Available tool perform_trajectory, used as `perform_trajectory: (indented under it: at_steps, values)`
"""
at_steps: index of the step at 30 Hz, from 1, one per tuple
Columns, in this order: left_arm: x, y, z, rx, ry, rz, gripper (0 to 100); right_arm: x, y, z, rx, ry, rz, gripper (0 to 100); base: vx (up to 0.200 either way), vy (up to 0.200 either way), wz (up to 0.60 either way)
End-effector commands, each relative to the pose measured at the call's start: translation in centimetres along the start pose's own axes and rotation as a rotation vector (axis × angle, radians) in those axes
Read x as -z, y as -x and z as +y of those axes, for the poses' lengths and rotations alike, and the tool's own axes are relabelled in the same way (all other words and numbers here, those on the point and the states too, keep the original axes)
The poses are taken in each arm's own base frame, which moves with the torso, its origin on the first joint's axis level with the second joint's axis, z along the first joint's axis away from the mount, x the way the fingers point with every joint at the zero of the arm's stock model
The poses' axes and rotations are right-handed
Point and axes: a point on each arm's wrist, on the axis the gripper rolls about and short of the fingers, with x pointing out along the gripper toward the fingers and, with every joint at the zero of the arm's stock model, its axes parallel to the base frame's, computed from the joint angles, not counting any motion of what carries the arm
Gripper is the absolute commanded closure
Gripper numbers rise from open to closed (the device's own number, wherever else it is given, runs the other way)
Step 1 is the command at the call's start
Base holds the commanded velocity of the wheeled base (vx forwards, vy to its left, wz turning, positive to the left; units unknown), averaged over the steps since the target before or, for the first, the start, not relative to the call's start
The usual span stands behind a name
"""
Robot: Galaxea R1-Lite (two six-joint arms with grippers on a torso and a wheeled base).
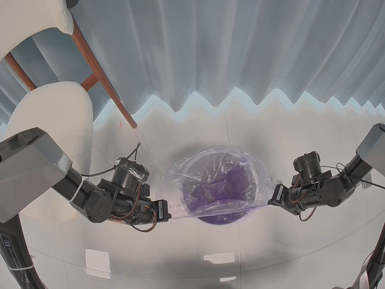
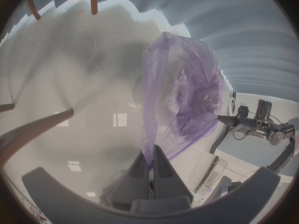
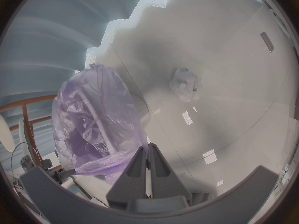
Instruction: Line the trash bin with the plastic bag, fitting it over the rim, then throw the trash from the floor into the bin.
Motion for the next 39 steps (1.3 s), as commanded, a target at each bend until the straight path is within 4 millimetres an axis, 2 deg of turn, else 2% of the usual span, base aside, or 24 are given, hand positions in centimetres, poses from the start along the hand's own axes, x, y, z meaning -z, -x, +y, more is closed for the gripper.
perform_trajectory:
  at_steps: [1,5,8,22,29,37,39]
  values:
    - [1.6,0.7,-0.1,-0.003,-0.027,0.031,100,3.3,-0.1,-0.3,-0.006,0.045,0.054,100,0.0,0.0,0.0]
    - [2.7,0.5,1.1,-0.036,-0.116,0.072,100,5.0,-0.3,-0.4,-0.011,0.074,0.082,100,0.0,0.0,0.0]
    - [2.9,0.0,2.3,-0.063,-0.142,0.094,100,5.1,-0.5,-0.4,-0.017,0.076,0.077,100,0.0,0.0,0.0]
    - [2.8,-1.9,3.5,-0.144,-0.152,0.103,100,5.4,-2.0,-1.4,0.022,0.108,0.108,100,0.0,0.0,0.0]
    - [0.6,-3.0,3.9,-0.208,-0.144,0.018,100,4.2,-3.4,-0.9,0.038,0.106,0.041,100,0.0,0.0,0.0]
    - [-2.8,-3.1,1.8,-0.151,-0.064,-0.115,100,1.0,-3.9,0.1,0.015,0.076,-0.063,100,0.0,0.0,0.0]
    - [-2.9,-3.1,1.7,-0.149,-0.054,-0.117,100,0.7,-3.9,0.0,0.014,0.072,-0.071,100,0.0,0.0,0.0]
